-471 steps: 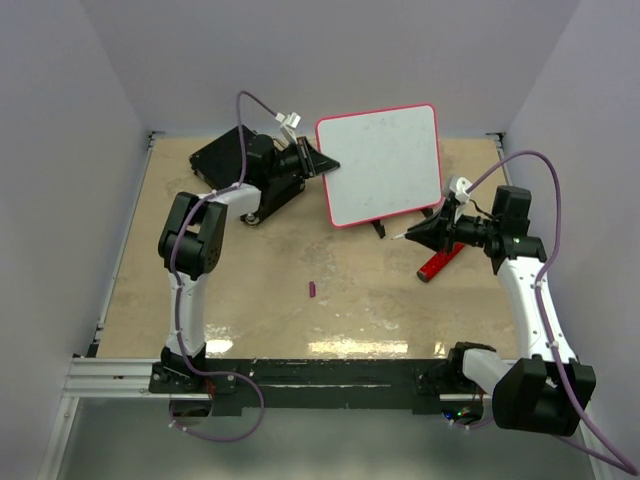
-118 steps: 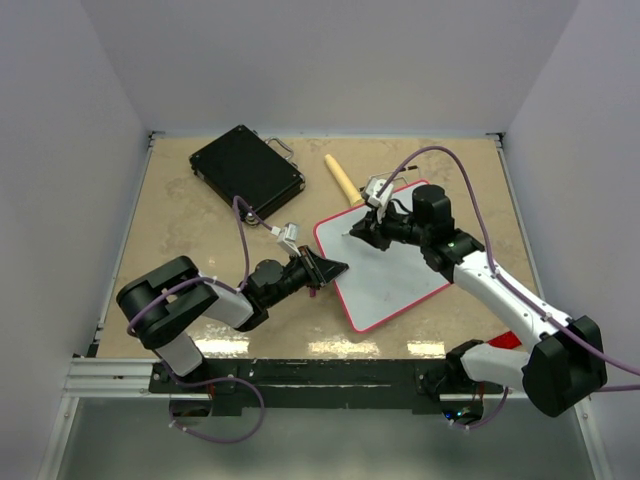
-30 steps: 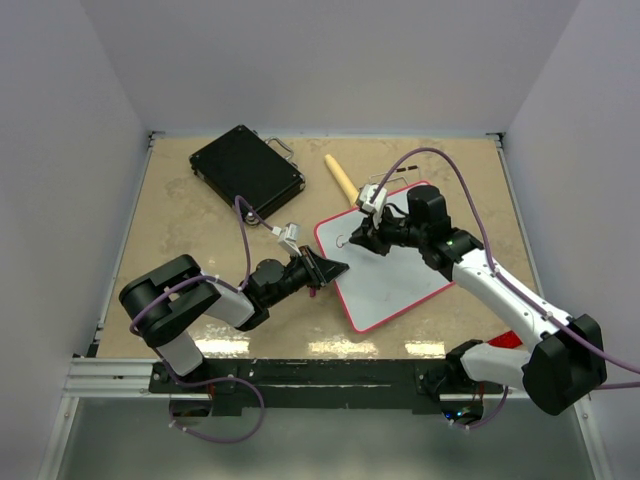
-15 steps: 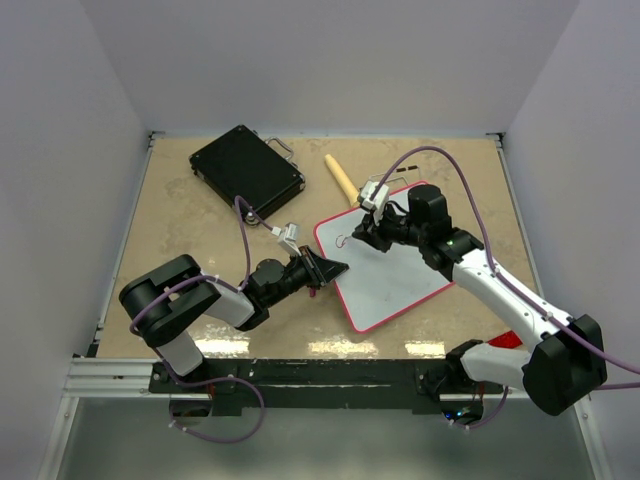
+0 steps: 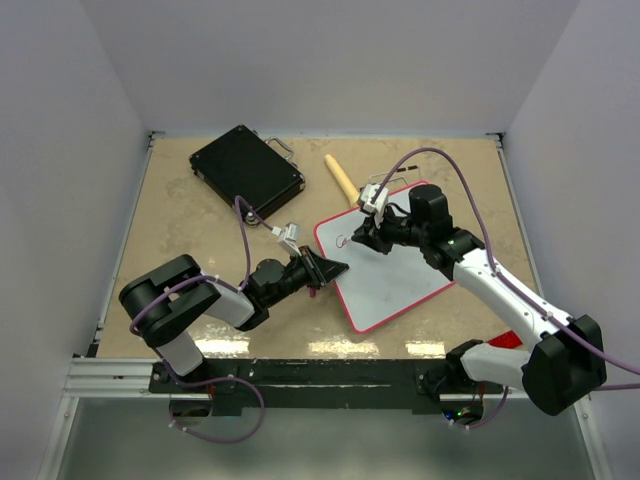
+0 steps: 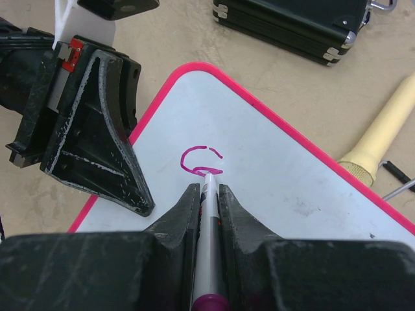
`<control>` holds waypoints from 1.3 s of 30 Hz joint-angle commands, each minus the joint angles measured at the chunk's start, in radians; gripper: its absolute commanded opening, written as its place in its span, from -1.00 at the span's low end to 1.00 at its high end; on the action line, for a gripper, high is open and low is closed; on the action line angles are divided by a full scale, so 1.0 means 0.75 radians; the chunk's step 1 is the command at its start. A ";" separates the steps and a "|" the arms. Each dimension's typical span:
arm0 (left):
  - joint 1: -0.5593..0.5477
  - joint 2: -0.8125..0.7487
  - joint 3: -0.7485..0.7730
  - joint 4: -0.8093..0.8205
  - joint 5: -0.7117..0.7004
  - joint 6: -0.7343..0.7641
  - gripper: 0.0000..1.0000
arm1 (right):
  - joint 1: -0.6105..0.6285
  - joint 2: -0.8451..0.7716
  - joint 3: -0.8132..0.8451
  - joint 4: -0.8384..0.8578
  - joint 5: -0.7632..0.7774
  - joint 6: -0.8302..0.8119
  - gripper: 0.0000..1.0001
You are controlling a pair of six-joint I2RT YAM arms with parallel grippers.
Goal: Write a sentence on the whiteboard
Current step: Write on the whiteboard with the whiteboard marker without the cap.
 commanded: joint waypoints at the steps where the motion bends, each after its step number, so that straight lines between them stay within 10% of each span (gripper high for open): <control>1: -0.011 -0.029 0.033 0.288 0.031 0.111 -1.00 | 0.001 0.015 0.035 -0.033 -0.031 -0.027 -1.00; 39: -0.009 -0.056 -0.006 0.279 0.043 0.172 -1.00 | -0.044 -0.104 0.155 -0.213 -0.176 -0.146 -1.00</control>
